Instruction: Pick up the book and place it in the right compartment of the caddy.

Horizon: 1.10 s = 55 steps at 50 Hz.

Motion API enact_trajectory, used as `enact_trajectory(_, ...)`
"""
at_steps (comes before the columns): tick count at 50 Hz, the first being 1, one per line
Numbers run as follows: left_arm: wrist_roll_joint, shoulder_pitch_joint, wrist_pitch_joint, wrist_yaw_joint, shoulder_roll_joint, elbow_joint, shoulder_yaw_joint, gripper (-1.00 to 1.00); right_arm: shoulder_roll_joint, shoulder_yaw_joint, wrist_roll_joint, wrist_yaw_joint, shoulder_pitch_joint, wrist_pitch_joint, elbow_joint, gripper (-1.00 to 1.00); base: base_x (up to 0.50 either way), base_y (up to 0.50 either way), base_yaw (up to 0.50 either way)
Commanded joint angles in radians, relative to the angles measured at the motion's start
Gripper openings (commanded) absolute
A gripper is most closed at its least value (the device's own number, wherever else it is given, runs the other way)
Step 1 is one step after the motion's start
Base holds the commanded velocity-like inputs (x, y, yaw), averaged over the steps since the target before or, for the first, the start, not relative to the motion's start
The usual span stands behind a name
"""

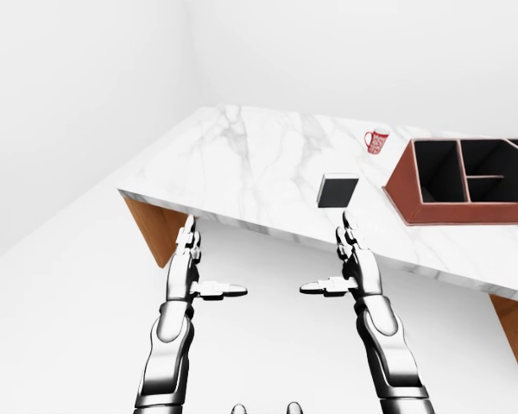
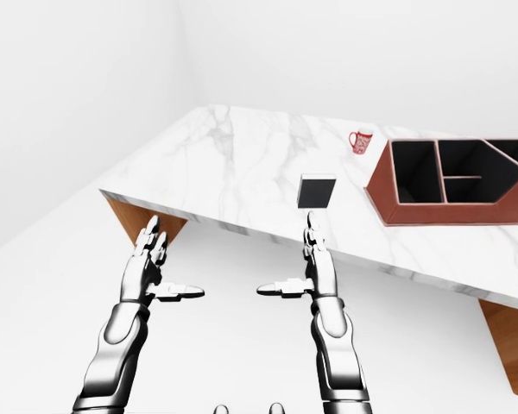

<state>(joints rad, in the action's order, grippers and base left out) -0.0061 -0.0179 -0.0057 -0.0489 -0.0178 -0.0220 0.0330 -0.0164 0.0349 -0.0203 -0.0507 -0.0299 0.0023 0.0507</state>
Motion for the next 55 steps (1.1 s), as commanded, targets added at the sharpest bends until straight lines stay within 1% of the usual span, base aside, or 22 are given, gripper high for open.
enact_trajectory(1, 0.000, 0.000, 0.005, 0.000, 0.000, -0.005, 0.000, 1.00, -0.001, 0.002, -0.003, -0.002, 0.001, 0.006, 0.000, 1.00, 0.00, 0.00, 0.34)
enact_trajectory(4, 0.000, 0.000, 0.005, 0.000, 0.000, -0.005, 0.000, 1.00, 0.001, 0.004, 0.000, 0.006, 0.007, 0.006, -0.015, 1.00, 0.00, 0.00, 0.32)
enact_trajectory(5, 0.000, 0.000, 0.004, 0.000, 0.000, -0.005, 0.000, 1.00, 0.002, 0.003, 0.002, 0.004, 0.008, -0.038, -0.062, 1.00, -0.06, 0.16, 0.00)
enact_trajectory(6, 0.000, 0.000, 0.005, 0.000, 0.000, -0.005, 0.000, 1.00, 0.002, 0.003, 0.001, 0.003, 0.007, -0.042, -0.064, 1.00, -0.06, 0.16, 0.00)
enact_trajectory(7, 0.000, 0.000, 0.005, 0.000, 0.000, -0.005, 0.000, 1.00, 0.000, 0.001, -0.006, 0.000, 0.002, -0.002, -0.015, 1.00, -0.04, 0.11, 0.00)
enact_trajectory(8, 0.000, 0.000, 0.004, -0.001, 0.000, -0.004, 0.000, 1.00, 0.001, 0.001, -0.025, -0.013, -0.003, 0.011, 0.013, 1.00, 0.00, 0.00, 0.00)
enact_trajectory(11, 0.000, 0.000, 0.005, 0.000, 0.000, -0.005, 0.000, 1.00, 0.001, 0.000, -0.017, -0.011, 0.000, -0.001, -0.003, 1.00, 0.00, 0.00, 0.00)
enact_trajectory(15, -0.001, 0.005, -0.014, 0.001, 0.001, 0.021, 0.001, 1.00, 0.002, 0.005, -0.029, -0.010, 0.005, 0.012, -0.005, 1.00, 0.00, 0.00, 0.00)
enact_trajectory(18, -0.002, 0.005, -0.008, 0.002, 0.000, 0.016, 0.001, 1.00, 0.003, 0.006, -0.035, -0.006, 0.005, 0.027, 0.006, 1.00, 0.00, 0.00, 0.00)
enact_trajectory(19, -0.003, 0.006, -0.018, 0.001, 0.000, 0.026, 0.002, 1.00, 0.003, 0.006, -0.035, -0.006, 0.005, 0.024, 0.002, 1.00, 0.00, 0.00, 0.00)
enact_trajectory(22, -0.002, 0.004, -0.009, 0.001, 0.000, 0.015, 0.001, 1.00, 0.001, 0.004, -0.035, -0.007, 0.005, 0.032, 0.010, 1.00, 0.08, -0.20, 0.00)
enact_trajectory(23, -0.001, 0.004, -0.008, 0.002, 0.000, 0.013, 0.001, 1.00, 0.005, 0.007, -0.032, -0.011, 0.010, -0.054, -0.081, 1.00, 0.16, -0.39, 0.00)
enact_trajectory(24, -0.001, 0.003, -0.005, 0.002, 0.000, 0.009, 0.001, 1.00, 0.002, 0.004, -0.036, -0.006, 0.005, 0.013, -0.010, 1.00, 0.16, -0.39, 0.00)
enact_trajectory(25, -0.001, 0.000, 0.001, 0.003, 0.001, 0.000, 0.000, 1.00, 0.001, 0.004, -0.037, -0.004, 0.005, 0.030, 0.008, 1.00, 0.16, -0.39, 0.00)
enact_trajectory(32, 0.000, 0.002, -0.009, 0.002, 0.000, 0.010, 0.001, 1.00, 0.001, 0.004, -0.037, -0.003, 0.002, 0.040, 0.018, 1.00, 0.16, -0.39, 0.00)
enact_trajectory(35, 0.000, 0.001, -0.008, 0.002, 0.000, 0.009, 0.000, 1.00, 0.001, 0.005, -0.037, -0.004, 0.004, 0.033, 0.008, 1.00, 0.16, -0.39, 0.00)
enact_trajectory(39, 0.001, 0.002, -0.020, 0.002, 0.000, 0.020, 0.000, 1.00, 0.001, 0.006, -0.036, -0.005, 0.003, 0.030, 0.008, 1.00, 0.16, -0.39, 0.00)
enact_trajectory(42, 0.002, -0.002, -0.013, 0.002, 0.001, 0.009, -0.003, 1.00, 0.001, 0.004, -0.034, -0.005, -0.001, 0.029, 0.011, 1.00, 0.16, -0.39, 0.00)
enact_trajectory(44, 0.002, -0.002, -0.021, 0.001, 0.001, 0.016, -0.002, 1.00, 0.001, 0.003, -0.033, -0.006, -0.001, 0.027, 0.009, 1.00, 0.16, -0.39, 0.00)
enact_trajectory(47, 0.002, -0.001, -0.016, 0.000, 0.001, 0.013, -0.002, 1.00, 0.001, 0.003, -0.032, -0.005, 0.000, 0.030, 0.011, 1.00, 0.16, -0.39, 0.00)
enact_trajectory(54, 0.001, 0.003, -0.026, -0.001, 0.000, 0.028, 0.000, 1.00, 0.002, 0.004, -0.031, -0.005, 0.003, 0.024, 0.000, 1.00, 0.16, -0.39, 0.00)
enact_trajectory(55, 0.001, 0.003, -0.018, 0.000, 0.000, 0.020, -0.001, 1.00, 0.002, 0.004, -0.031, -0.005, 0.004, 0.024, 0.000, 1.00, 0.16, -0.39, 0.00)
